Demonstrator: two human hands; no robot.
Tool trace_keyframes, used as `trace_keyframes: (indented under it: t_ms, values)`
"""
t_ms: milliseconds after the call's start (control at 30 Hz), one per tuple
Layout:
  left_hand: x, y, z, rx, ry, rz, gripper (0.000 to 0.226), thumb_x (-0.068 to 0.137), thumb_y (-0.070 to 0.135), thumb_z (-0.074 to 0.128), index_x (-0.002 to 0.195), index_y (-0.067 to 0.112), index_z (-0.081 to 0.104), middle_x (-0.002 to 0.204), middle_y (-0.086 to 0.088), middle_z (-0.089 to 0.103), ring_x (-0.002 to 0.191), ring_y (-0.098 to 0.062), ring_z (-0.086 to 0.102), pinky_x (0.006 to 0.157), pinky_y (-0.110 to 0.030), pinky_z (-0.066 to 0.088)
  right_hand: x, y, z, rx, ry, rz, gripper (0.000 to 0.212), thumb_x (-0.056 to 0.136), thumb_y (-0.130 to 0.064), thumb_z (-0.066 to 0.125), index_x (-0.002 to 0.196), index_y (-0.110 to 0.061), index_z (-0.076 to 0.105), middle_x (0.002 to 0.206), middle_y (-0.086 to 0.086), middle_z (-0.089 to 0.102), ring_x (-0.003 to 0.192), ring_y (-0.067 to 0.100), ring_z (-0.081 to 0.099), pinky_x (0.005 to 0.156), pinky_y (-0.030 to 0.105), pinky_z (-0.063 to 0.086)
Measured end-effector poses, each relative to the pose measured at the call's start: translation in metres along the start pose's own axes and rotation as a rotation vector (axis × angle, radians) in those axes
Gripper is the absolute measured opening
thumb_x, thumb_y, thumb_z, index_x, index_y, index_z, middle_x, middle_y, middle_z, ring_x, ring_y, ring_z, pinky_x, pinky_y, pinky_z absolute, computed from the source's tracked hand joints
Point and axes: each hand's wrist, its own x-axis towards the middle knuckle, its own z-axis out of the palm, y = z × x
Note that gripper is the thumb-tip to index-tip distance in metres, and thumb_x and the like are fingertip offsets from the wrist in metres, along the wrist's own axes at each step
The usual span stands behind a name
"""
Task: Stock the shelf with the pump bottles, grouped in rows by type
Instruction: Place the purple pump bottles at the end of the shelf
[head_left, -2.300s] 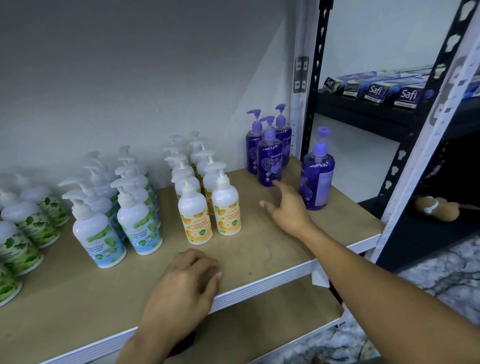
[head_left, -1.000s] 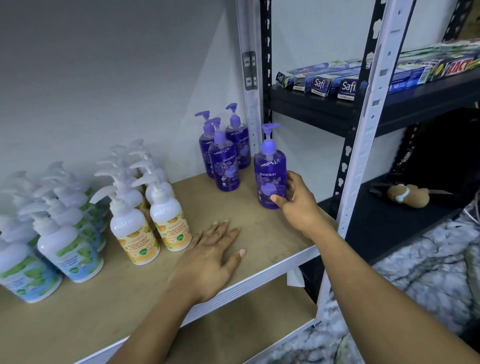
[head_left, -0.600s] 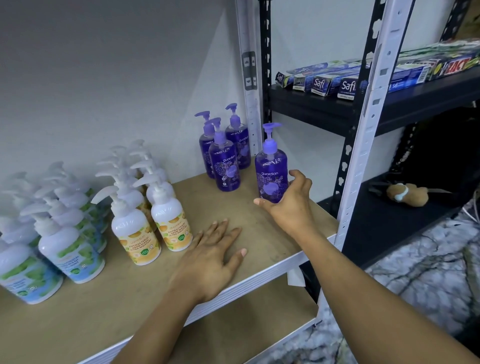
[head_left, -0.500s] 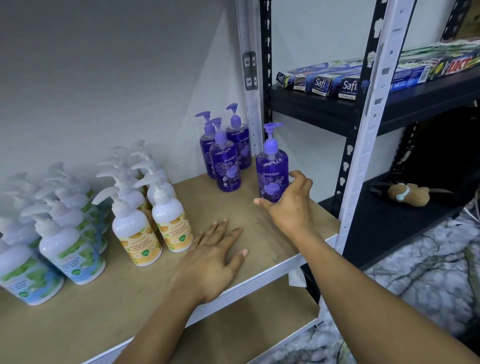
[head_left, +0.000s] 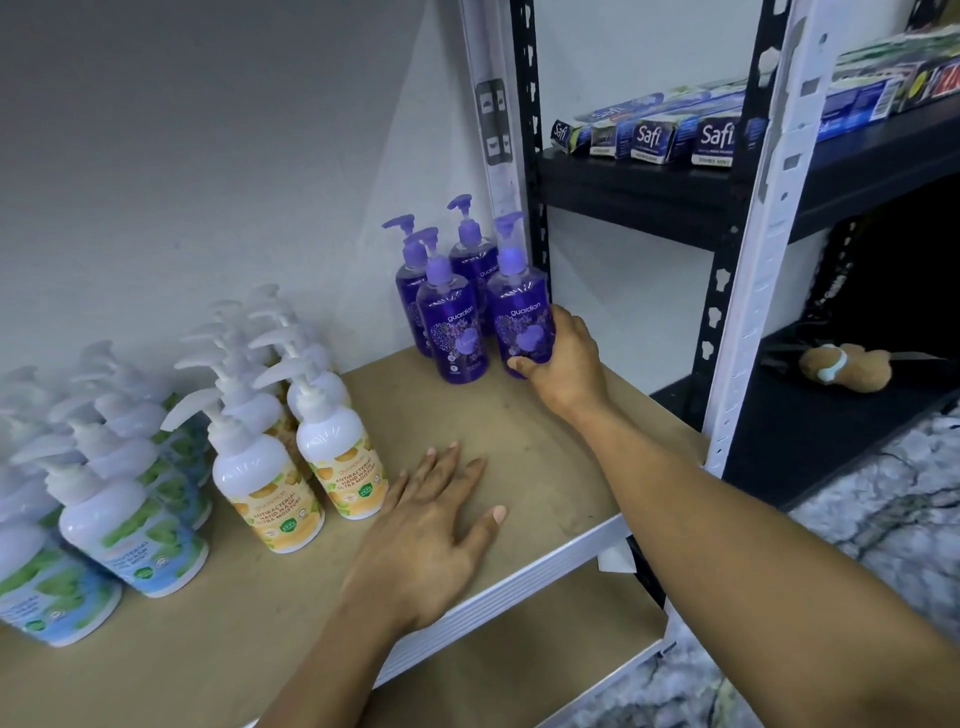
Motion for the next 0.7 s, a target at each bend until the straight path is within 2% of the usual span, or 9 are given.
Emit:
trace_keyframes:
  t_ms: [133,267,433,567,700]
  values:
    - [0.003,-0.002,0.001,-0.002,-0.004,0.001,0.062,0.098,0.067,0.02,0.157,0.048,0.011,0.165,0.024,-0.008,0.147,0.008,-0.017,0.125,-0.029,-0.006,0.023,0.004,0.009,-0.011,-0.054,-0.015,0.07,0.075,-0.019,0.086,0.136,-0.018,0.052,0.128,0.01,0.056,0.117,0.026,0.056,0.094,0.028,0.043]
    - [0.003,-0.002,0.001,0.007,0.0,0.001,0.063,0.098,0.067,0.02,0.157,0.048,0.011,0.165,0.024,-0.007,0.147,0.008,-0.018,0.124,-0.028,-0.007,0.034,0.005,0.017,-0.009,-0.068,-0.014,0.069,0.077,-0.02,0.085,0.137,-0.02,0.051,0.131,0.008,0.055,0.118,0.025,0.056,0.098,0.034,0.047]
    - [0.005,-0.004,0.004,0.023,0.013,0.008,0.071,0.09,0.074,0.009,0.157,0.049,0.01,0.165,0.024,-0.008,0.146,0.009,-0.019,0.124,-0.027,-0.007,0.04,0.01,0.025,0.001,-0.07,-0.009,0.068,0.078,-0.019,0.083,0.136,-0.026,0.05,0.129,0.004,0.06,0.115,0.023,0.06,0.099,0.042,0.051]
    - [0.005,-0.005,0.004,0.024,0.013,0.009,0.072,0.09,0.074,0.009,0.157,0.049,0.009,0.164,0.025,-0.009,0.145,0.01,-0.021,0.124,-0.028,-0.007,0.041,0.012,0.026,0.027,-0.074,0.0,0.066,0.079,-0.015,0.081,0.136,-0.029,0.05,0.128,0.001,0.063,0.114,0.021,0.061,0.098,0.04,0.052]
    - [0.005,-0.003,0.003,0.026,0.008,0.004,0.064,0.096,0.069,0.017,0.157,0.049,0.009,0.164,0.024,-0.009,0.145,0.01,-0.021,0.124,-0.027,-0.007,0.042,0.013,0.025,0.013,-0.08,-0.006,0.066,0.082,-0.016,0.079,0.139,-0.027,0.047,0.131,0.002,0.063,0.118,0.024,0.06,0.099,0.038,0.05]
